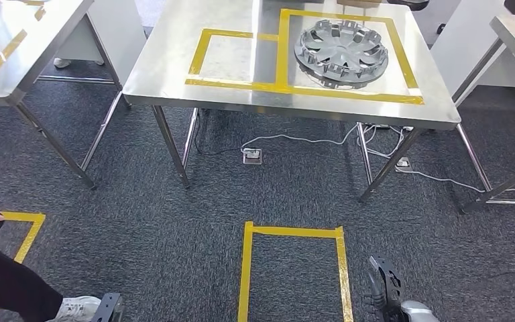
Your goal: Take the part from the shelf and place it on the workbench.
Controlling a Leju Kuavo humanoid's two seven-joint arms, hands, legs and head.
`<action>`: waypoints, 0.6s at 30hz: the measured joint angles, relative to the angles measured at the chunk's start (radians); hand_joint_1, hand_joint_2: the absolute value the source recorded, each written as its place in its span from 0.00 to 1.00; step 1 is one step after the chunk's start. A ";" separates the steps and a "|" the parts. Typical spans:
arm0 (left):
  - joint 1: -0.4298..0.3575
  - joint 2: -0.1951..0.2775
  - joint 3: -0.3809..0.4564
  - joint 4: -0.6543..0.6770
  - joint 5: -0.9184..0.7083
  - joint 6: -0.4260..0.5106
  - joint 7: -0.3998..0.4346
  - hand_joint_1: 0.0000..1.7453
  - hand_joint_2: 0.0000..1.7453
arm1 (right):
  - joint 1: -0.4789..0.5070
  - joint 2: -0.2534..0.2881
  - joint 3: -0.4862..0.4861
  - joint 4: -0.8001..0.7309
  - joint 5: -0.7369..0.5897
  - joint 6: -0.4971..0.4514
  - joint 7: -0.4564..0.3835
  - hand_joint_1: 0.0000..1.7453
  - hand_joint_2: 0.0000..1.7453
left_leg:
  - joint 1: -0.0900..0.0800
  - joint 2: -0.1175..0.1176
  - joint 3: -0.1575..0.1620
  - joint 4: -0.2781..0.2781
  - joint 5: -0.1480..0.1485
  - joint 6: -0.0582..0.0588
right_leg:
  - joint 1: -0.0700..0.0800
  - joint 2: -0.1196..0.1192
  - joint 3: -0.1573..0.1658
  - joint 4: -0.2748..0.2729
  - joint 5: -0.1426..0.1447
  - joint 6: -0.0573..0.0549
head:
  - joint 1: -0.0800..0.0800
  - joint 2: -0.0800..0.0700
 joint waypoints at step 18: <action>0.005 0.006 -0.006 0.004 0.012 -0.009 -0.006 0.00 0.00 | 0.006 -0.009 0.075 -0.010 -0.092 -0.023 -0.013 0.00 0.00 | 0.024 -0.043 -0.018 0.025 -0.002 -0.014 | -0.025 0.028 -0.044 0.020 -0.003 0.051 | -0.036 0.000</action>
